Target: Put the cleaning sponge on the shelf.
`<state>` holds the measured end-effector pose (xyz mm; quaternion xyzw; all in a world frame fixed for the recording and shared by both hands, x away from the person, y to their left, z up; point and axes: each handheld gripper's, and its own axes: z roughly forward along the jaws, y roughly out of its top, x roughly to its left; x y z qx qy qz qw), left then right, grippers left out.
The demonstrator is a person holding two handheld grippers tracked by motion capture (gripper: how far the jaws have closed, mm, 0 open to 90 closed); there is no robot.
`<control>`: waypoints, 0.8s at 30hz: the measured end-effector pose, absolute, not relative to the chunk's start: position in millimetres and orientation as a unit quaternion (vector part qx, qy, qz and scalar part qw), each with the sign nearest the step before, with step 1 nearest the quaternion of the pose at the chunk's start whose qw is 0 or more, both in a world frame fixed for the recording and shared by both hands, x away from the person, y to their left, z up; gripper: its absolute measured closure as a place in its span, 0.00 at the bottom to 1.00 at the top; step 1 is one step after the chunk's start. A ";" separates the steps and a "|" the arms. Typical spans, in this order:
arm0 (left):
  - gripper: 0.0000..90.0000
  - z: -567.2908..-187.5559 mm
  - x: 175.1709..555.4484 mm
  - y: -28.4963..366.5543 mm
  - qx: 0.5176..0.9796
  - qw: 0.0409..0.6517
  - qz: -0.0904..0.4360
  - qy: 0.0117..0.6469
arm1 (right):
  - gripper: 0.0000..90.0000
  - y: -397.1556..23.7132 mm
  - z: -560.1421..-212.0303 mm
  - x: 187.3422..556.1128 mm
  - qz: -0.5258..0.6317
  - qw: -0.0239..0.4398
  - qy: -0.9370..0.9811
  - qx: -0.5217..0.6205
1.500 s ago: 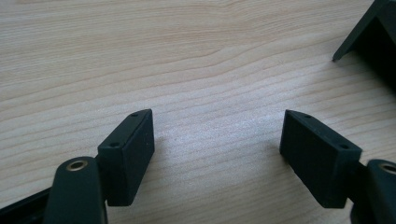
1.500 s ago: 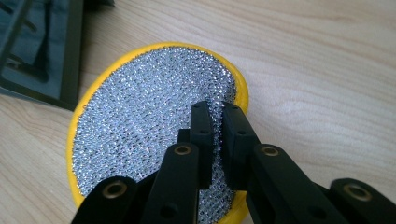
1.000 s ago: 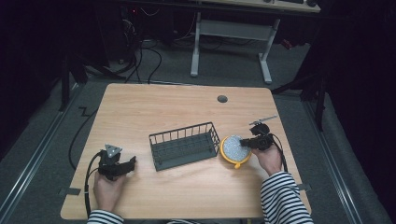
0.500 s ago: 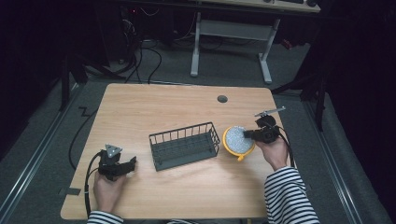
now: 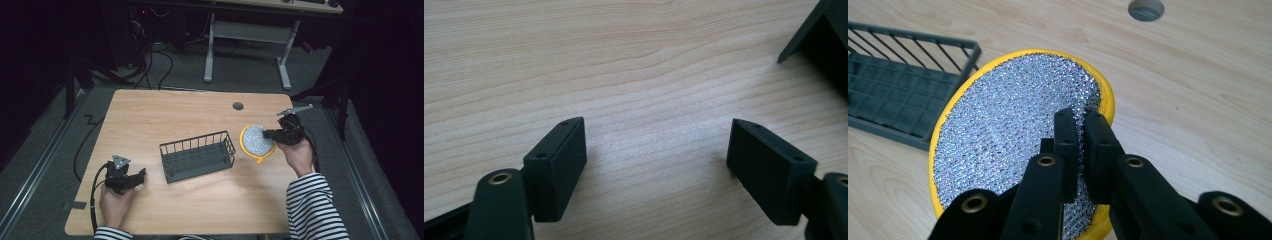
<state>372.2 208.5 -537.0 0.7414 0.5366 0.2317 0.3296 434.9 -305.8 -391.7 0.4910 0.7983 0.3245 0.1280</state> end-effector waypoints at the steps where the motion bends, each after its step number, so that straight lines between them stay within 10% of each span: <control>1: 0.27 -537.1 372.5 208.5 0.740 0.331 0.231 0.539 | 0.96 -301.9 -390.2 435.0 0.323 0.129 0.802 0.486; 24: 0.26 -537.1 373.2 206.8 0.745 0.331 0.229 0.531 | 0.96 -268.7 -359.9 444.0 0.360 0.144 0.802 0.455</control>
